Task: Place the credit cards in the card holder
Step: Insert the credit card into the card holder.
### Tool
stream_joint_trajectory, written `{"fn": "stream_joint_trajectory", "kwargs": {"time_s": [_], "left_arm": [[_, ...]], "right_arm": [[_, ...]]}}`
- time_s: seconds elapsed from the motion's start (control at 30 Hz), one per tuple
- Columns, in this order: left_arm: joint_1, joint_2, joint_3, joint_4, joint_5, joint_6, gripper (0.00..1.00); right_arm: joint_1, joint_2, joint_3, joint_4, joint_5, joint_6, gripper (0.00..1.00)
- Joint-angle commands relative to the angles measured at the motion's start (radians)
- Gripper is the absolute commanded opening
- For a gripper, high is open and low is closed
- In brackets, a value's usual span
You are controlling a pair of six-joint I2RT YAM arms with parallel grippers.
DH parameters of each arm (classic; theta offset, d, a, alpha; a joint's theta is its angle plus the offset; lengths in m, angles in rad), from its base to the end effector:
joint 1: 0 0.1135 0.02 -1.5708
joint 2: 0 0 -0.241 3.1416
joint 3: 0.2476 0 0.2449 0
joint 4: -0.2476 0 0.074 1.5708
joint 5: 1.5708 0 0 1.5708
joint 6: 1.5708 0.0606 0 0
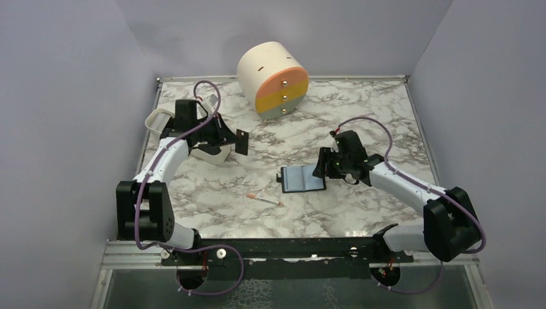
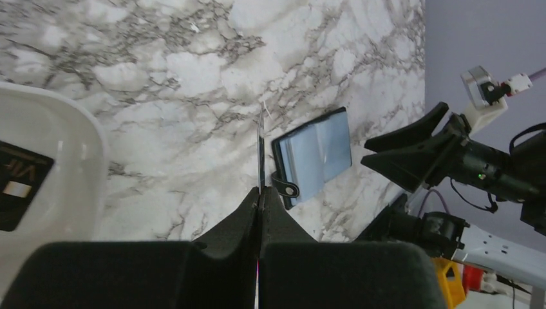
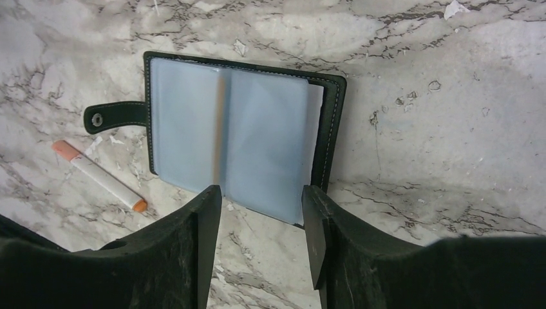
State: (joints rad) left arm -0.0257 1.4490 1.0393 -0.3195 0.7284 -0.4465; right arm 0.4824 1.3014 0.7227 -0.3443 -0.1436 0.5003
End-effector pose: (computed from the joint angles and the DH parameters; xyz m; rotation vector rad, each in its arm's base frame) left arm 0.3202 -0.0486 0.2338 -0.0953 2.3004 -1.0788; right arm 0.2337 0.1321 0.1594 -0.0391 2.5778 0.5717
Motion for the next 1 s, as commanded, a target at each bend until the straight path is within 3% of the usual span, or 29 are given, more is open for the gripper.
{"fn": "stream_joint_trajectory", "kwargs": {"time_s": [0.0,0.27,0.5,0.67,0.97], "left_arm": [[-0.065,-0.039,-0.048,0.102,0.102,-0.087,0.00],[-0.176,-0.040,-0.116,0.226,0.104,-0.236,0.00],[-0.227,-0.058,-0.222,0.421,0.059,-0.512,0.00],[-0.261,-0.041,-0.254,0.431,0.023,-0.581,0.00],[-0.391,0.066,-0.229,0.510,-0.019,-0.599,0.00]], "right_arm": [[-0.008,0.037,0.004,0.020,0.049,-0.005,0.49],[-0.008,0.110,0.002,0.091,0.011,-0.006,0.44],[-0.009,0.164,-0.001,0.122,-0.007,0.010,0.37],[-0.008,0.156,-0.047,0.146,-0.030,0.035,0.29],[-0.007,0.143,-0.131,0.194,-0.066,0.076,0.25]]}}
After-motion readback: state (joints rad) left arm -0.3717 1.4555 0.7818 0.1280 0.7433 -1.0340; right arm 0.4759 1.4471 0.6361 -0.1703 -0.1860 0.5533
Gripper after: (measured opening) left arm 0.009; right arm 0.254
